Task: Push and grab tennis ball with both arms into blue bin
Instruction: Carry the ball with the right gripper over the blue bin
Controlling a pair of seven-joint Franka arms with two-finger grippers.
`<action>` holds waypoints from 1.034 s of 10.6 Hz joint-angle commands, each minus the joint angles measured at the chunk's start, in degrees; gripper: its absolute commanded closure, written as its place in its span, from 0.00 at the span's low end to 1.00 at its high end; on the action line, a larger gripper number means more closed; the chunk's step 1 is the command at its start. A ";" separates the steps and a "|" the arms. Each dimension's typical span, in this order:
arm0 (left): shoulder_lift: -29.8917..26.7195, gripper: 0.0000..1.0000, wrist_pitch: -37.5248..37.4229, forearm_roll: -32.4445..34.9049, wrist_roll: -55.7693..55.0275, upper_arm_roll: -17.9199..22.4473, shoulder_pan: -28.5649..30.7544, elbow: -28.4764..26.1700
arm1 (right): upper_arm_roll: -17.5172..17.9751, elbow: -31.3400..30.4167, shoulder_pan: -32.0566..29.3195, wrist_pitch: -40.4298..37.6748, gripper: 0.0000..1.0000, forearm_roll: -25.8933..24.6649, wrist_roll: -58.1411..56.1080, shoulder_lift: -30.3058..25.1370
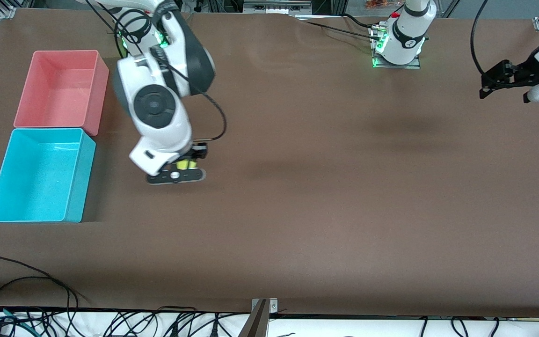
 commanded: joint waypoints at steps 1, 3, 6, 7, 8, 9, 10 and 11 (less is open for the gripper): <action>0.26 0.00 -2.74 1.04 -2.32 -0.29 -0.22 3.76 | -6.41 -4.93 -1.81 -2.54 1.00 0.47 -6.87 -5.24; 0.87 0.00 -2.65 0.87 -1.79 0.94 -0.66 4.30 | -9.15 -8.02 -5.66 -2.37 1.00 1.08 -17.50 -7.08; 2.46 0.00 -1.34 1.83 -1.88 4.46 -5.94 3.69 | -13.70 -9.52 -11.65 -2.02 1.00 1.88 -25.42 -8.15; 2.46 0.00 -0.98 1.66 -1.79 4.46 -5.07 3.42 | -17.21 -10.57 -11.92 -1.06 1.00 1.88 -29.54 -8.15; 2.20 0.00 -0.20 1.40 -1.79 4.46 -4.80 2.98 | -20.29 -12.75 -12.10 1.21 1.00 1.88 -33.93 -8.15; 2.02 0.00 -0.02 1.31 -1.79 4.46 -4.79 2.63 | -22.58 -14.78 -12.10 3.06 1.00 1.88 -35.63 -8.15; 2.54 0.00 -0.45 1.31 -2.05 4.38 -4.97 3.50 | -24.00 -16.19 -12.19 4.47 1.00 1.88 -36.61 -8.06; 2.54 0.00 -0.45 1.22 -1.71 4.55 -4.97 3.77 | -25.14 -19.86 -12.45 8.40 1.00 1.88 -37.66 -8.06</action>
